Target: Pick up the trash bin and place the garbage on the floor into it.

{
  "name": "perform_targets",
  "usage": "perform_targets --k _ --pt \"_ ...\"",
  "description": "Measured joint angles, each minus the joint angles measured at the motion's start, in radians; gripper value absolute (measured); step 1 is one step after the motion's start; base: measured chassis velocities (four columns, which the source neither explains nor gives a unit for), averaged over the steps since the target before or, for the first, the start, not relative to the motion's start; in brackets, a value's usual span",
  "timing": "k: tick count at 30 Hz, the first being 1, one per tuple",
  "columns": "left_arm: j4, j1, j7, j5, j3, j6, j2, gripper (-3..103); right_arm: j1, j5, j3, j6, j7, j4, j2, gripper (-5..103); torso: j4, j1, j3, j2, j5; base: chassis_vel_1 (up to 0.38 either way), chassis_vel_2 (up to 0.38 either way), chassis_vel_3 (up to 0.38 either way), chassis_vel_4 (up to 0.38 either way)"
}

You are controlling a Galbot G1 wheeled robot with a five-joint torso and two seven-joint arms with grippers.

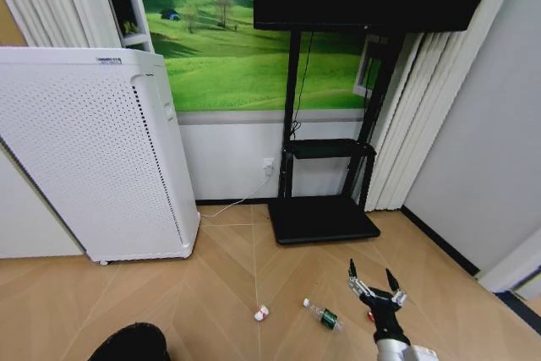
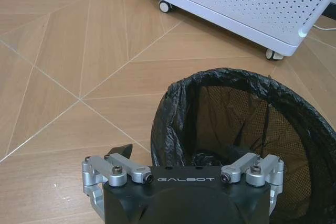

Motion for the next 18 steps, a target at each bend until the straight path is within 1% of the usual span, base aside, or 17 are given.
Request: perform_targets --k 5,7,12,13,14,16,17,18 --pt "0.049 -0.017 0.002 0.013 0.019 -0.003 0.001 99 0.001 0.006 0.0 0.002 0.002 -0.005 0.004 100 0.0001 0.0 0.0 0.0 -0.0002 0.0 0.0 0.0 0.0" --pt "0.089 -0.038 0.001 0.014 0.033 -0.004 -0.002 98 0.0 0.011 0.002 0.003 0.002 -0.007 0.002 100 0.0 0.0 0.0 0.0 -0.0002 0.0 0.0 0.0 0.0" --pt "0.111 -0.06 0.001 0.005 0.045 0.001 -0.007 96 0.0 0.014 0.0 0.003 0.002 -0.008 0.0 100 0.0001 0.0 0.0 0.001 0.0 0.0 0.0 0.0 0.0" --pt "0.117 -0.068 0.006 0.005 0.048 0.002 -0.008 92 0.0 0.014 -0.003 0.003 0.002 -0.008 0.0 100 0.0001 0.0 0.0 0.001 -0.0001 0.0 0.0 0.0 0.0" --pt "0.117 -0.068 0.006 0.005 0.048 0.002 -0.008 92 0.0 0.014 -0.003 0.003 0.002 -0.008 0.0 100 0.0001 0.0 0.0 0.001 -0.0001 0.0 0.0 0.0 0.0" --pt "0.125 -0.082 0.015 0.006 0.054 0.0 -0.009 81 0.0 0.012 -0.008 0.01 0.002 -0.008 0.0 100 0.0001 0.0 0.001 0.001 0.0 0.0 0.0 0.0 0.0" --pt "0.125 -0.082 0.015 0.006 0.054 0.0 -0.009 81 0.0 0.012 -0.008 0.01 0.002 -0.008 0.0 100 0.0001 0.0 0.001 0.001 0.0 0.0 0.0 0.0 0.0" --pt "0.13 -0.09 0.018 0.007 0.056 -0.003 -0.011 76 -0.001 0.011 -0.008 0.012 0.001 -0.008 0.0 100 0.0001 0.0 0.001 0.001 0.0 0.0 0.0 0.0 0.0"
